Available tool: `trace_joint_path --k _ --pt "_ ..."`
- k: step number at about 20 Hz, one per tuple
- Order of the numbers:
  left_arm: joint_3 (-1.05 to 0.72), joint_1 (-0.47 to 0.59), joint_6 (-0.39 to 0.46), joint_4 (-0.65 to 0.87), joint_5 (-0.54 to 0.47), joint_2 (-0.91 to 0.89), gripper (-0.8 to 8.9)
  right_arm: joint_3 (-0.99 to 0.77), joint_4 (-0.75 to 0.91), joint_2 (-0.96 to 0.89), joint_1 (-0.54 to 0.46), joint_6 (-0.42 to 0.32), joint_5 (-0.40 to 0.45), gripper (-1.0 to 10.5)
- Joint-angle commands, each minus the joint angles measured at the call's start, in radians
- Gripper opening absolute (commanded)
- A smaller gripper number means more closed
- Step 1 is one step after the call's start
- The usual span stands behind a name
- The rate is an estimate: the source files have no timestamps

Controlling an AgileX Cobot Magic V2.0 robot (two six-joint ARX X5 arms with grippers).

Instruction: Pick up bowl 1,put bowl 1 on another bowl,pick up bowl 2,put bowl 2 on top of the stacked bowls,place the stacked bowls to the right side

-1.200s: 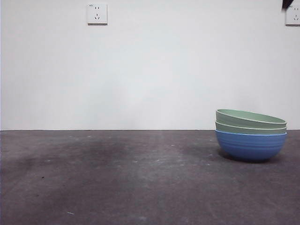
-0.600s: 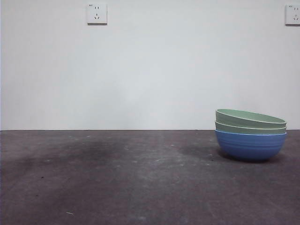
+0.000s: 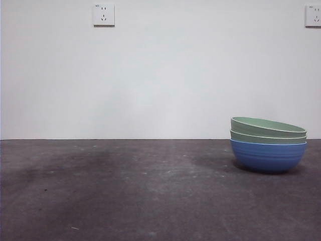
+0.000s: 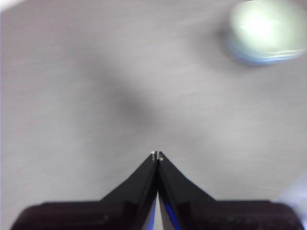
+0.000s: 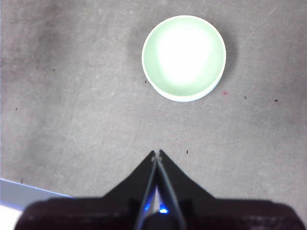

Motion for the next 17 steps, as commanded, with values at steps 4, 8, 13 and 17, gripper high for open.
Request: trace_joint_path --k 4,8,13,17 --pt "-0.005 0.075 0.053 0.124 -0.034 -0.099 -0.03 -0.005 -0.014 0.000 0.000 0.005 0.002 0.0" --pt "-0.119 0.245 0.061 0.476 0.063 -0.280 -0.03 -0.005 -0.014 0.000 0.000 0.005 0.003 0.0" --pt "-0.620 0.441 0.066 0.988 0.055 -0.624 -0.03 -0.005 -0.014 0.000 0.000 0.006 0.003 0.0" --pt "-1.043 0.511 0.064 1.168 0.055 -0.859 -0.03 -0.005 -0.014 0.000 0.000 0.005 0.003 0.0"
